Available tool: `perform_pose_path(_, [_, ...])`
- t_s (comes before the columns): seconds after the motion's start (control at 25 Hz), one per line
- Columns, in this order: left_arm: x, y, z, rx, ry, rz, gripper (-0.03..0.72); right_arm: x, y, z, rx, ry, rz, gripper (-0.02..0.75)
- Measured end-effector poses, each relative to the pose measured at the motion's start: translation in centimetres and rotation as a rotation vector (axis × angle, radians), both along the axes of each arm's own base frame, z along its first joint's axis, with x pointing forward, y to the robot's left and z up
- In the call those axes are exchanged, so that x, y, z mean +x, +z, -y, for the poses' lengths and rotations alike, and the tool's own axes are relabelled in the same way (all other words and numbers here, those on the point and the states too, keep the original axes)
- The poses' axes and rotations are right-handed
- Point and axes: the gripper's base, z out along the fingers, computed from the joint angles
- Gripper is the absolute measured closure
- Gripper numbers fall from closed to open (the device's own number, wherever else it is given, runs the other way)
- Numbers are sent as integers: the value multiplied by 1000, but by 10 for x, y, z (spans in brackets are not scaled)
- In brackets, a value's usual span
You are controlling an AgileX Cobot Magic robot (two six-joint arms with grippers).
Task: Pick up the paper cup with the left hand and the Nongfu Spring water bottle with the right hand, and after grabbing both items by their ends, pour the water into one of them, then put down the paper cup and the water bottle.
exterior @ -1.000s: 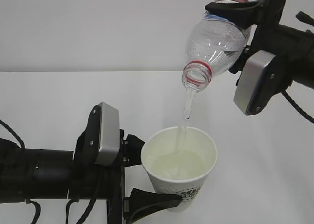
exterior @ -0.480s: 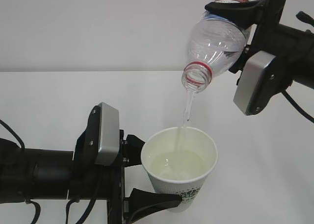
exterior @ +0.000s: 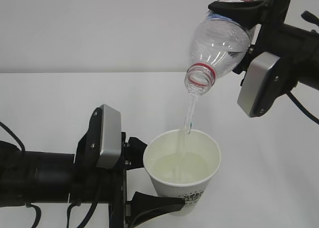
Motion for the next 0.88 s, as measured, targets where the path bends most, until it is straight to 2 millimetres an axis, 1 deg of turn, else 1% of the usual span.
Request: perform_pose_path(0.88, [0,0,0,0,0,0,153,0,2,0,3,3,9,325])
